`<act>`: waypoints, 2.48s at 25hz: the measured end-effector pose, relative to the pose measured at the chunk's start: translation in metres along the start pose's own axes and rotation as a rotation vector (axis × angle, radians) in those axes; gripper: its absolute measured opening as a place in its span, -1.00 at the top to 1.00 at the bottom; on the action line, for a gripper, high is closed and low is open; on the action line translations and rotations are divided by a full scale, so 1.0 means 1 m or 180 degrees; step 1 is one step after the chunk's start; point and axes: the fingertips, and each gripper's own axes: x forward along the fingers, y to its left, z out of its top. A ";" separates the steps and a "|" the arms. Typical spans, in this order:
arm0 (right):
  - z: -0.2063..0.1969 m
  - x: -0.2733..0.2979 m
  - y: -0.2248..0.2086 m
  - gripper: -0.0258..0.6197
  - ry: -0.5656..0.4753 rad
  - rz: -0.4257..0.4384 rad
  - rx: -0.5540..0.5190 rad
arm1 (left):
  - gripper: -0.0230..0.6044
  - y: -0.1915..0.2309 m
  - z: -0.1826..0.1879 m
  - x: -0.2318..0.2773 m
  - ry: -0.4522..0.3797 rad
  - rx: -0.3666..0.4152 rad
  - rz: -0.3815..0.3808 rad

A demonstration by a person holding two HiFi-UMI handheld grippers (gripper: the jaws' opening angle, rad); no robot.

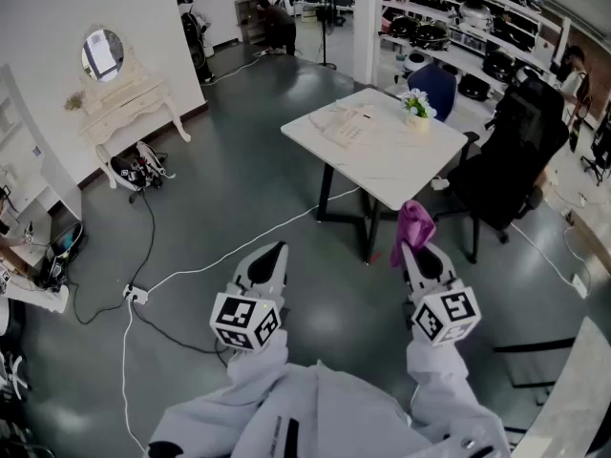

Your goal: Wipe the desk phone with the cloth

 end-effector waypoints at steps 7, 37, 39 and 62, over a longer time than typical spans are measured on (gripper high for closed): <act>-0.004 0.002 -0.003 0.81 0.0012 0.0038 0.0016 | 0.93 -0.002 -0.003 0.004 0.0011 -0.0005 0.0013; -0.050 0.083 -0.046 0.80 0.0199 0.0201 0.0283 | 0.93 0.024 -0.044 0.074 0.0214 -0.0161 0.0121; -0.055 0.101 -0.054 0.80 0.0218 0.0182 0.0311 | 0.93 0.036 -0.047 0.091 0.0233 -0.0171 0.0110; -0.076 0.299 -0.113 0.80 0.0210 -0.0261 0.0450 | 0.93 0.178 -0.051 0.263 0.0311 -0.0211 -0.0290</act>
